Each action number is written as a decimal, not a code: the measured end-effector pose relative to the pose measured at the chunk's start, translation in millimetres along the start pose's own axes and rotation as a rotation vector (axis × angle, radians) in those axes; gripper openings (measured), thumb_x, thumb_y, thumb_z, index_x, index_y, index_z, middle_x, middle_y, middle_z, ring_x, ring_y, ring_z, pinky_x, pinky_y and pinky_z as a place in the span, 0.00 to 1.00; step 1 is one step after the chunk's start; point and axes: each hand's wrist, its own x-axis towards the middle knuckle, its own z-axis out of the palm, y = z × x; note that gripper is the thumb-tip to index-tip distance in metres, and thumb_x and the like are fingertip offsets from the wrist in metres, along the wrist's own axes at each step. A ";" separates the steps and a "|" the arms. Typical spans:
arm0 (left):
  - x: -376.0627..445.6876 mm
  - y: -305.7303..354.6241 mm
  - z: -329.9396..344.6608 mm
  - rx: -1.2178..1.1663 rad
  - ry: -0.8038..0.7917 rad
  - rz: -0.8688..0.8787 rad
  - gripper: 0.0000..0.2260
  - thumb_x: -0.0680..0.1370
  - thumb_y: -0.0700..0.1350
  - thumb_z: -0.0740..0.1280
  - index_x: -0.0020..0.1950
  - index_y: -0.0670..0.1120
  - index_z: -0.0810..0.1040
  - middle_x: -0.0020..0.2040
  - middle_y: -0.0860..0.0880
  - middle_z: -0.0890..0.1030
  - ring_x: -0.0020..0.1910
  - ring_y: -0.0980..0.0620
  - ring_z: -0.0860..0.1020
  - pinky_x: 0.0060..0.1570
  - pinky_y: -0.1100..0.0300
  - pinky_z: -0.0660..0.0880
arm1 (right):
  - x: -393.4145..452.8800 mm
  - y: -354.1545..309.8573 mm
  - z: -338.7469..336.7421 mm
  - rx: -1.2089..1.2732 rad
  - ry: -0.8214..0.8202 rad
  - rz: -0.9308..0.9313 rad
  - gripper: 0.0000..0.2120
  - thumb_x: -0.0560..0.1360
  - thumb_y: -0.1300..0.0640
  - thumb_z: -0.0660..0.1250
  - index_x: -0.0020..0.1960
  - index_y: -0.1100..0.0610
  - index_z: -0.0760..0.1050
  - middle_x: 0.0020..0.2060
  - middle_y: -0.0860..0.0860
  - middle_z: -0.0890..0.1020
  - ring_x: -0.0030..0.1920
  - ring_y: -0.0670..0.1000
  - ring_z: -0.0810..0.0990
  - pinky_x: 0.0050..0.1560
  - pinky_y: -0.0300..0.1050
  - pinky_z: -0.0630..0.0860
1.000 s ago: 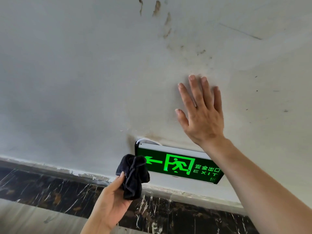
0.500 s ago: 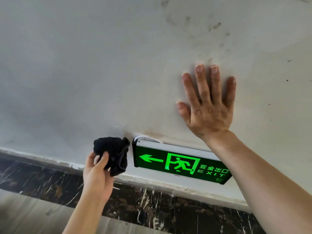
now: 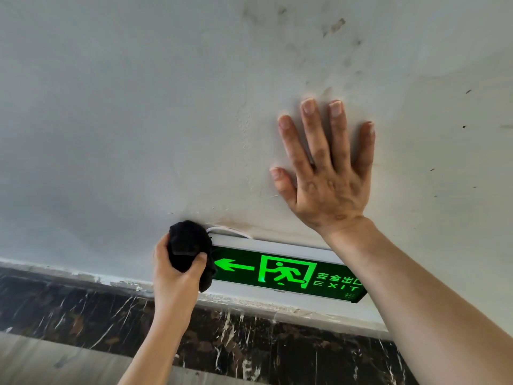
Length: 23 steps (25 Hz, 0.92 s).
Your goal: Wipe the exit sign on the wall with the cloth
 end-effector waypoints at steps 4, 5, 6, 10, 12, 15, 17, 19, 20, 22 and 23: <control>3.1 1.0 3.1 0.022 0.025 -0.027 0.24 0.77 0.30 0.69 0.59 0.58 0.72 0.51 0.54 0.80 0.46 0.62 0.79 0.41 0.67 0.70 | -0.2 0.9 3.0 -0.012 0.010 0.008 0.33 0.75 0.41 0.60 0.77 0.50 0.60 0.73 0.51 0.62 0.74 0.56 0.58 0.74 0.60 0.47; 3.4 1.6 4.4 0.007 0.038 -0.038 0.23 0.77 0.30 0.68 0.56 0.59 0.73 0.49 0.54 0.80 0.44 0.63 0.79 0.41 0.67 0.70 | -0.3 0.6 3.6 -0.012 0.013 0.010 0.33 0.75 0.41 0.59 0.77 0.50 0.60 0.73 0.51 0.62 0.74 0.56 0.57 0.74 0.60 0.48; 3.2 1.3 5.8 -0.003 0.049 -0.048 0.24 0.77 0.30 0.68 0.53 0.61 0.73 0.48 0.54 0.80 0.43 0.64 0.79 0.41 0.67 0.70 | -0.5 0.1 4.2 -0.011 0.014 0.010 0.33 0.75 0.41 0.59 0.77 0.50 0.60 0.73 0.51 0.62 0.74 0.56 0.57 0.74 0.60 0.48; -1.3 -3.1 11.7 -0.024 0.053 -0.052 0.24 0.77 0.29 0.66 0.50 0.62 0.73 0.47 0.54 0.81 0.40 0.69 0.78 0.40 0.65 0.71 | -0.8 0.6 5.8 -0.021 0.019 0.012 0.32 0.76 0.40 0.58 0.77 0.50 0.60 0.73 0.51 0.63 0.75 0.56 0.56 0.74 0.60 0.48; 0.5 -7.1 12.0 -0.057 0.060 -0.069 0.23 0.77 0.29 0.64 0.50 0.60 0.75 0.44 0.55 0.81 0.39 0.68 0.79 0.40 0.64 0.71 | -0.7 -0.1 6.4 -0.025 0.023 0.013 0.31 0.76 0.40 0.57 0.77 0.50 0.60 0.73 0.51 0.63 0.75 0.56 0.55 0.74 0.60 0.48; 8.7 -18.0 10.7 -0.113 0.057 -0.146 0.19 0.78 0.28 0.62 0.52 0.54 0.78 0.43 0.53 0.83 0.42 0.59 0.81 0.42 0.59 0.75 | 0.2 -0.2 6.9 -0.031 0.023 0.011 0.31 0.76 0.40 0.56 0.76 0.50 0.60 0.73 0.51 0.63 0.75 0.56 0.55 0.74 0.60 0.48; 10.3 -30.0 10.0 -0.105 0.030 -0.220 0.16 0.78 0.27 0.61 0.53 0.48 0.78 0.45 0.45 0.82 0.45 0.47 0.80 0.43 0.53 0.77 | -0.1 0.5 6.8 -0.026 0.014 0.010 0.32 0.75 0.40 0.57 0.76 0.50 0.60 0.73 0.51 0.62 0.74 0.56 0.54 0.74 0.60 0.48; 8.7 -44.5 10.0 -0.062 0.018 -0.273 0.15 0.78 0.27 0.61 0.50 0.47 0.78 0.44 0.43 0.81 0.44 0.45 0.79 0.42 0.54 0.75 | -1.0 0.2 6.2 -0.033 0.013 0.010 0.32 0.75 0.41 0.58 0.76 0.50 0.60 0.72 0.51 0.62 0.74 0.56 0.54 0.74 0.60 0.47; 8.9 -51.6 10.5 -0.045 0.016 -0.290 0.16 0.78 0.28 0.61 0.48 0.48 0.78 0.44 0.43 0.81 0.44 0.45 0.78 0.42 0.54 0.74 | -0.8 -0.2 6.3 -0.038 0.017 0.008 0.31 0.76 0.41 0.57 0.76 0.50 0.60 0.72 0.51 0.63 0.74 0.56 0.55 0.74 0.60 0.47; 12.2 -63.6 12.6 -0.025 0.009 -0.327 0.16 0.78 0.28 0.61 0.47 0.48 0.78 0.43 0.42 0.81 0.43 0.44 0.77 0.44 0.50 0.75 | 0.3 -0.5 7.2 -0.036 0.021 0.002 0.30 0.76 0.41 0.55 0.76 0.50 0.61 0.72 0.51 0.63 0.74 0.57 0.55 0.74 0.60 0.48; 13.7 -68.0 13.7 -0.018 0.002 -0.351 0.16 0.78 0.27 0.60 0.47 0.48 0.78 0.44 0.41 0.81 0.44 0.43 0.77 0.47 0.46 0.76 | 0.5 -0.4 7.5 -0.031 0.019 0.001 0.30 0.76 0.41 0.54 0.76 0.50 0.61 0.72 0.51 0.63 0.74 0.57 0.55 0.74 0.60 0.48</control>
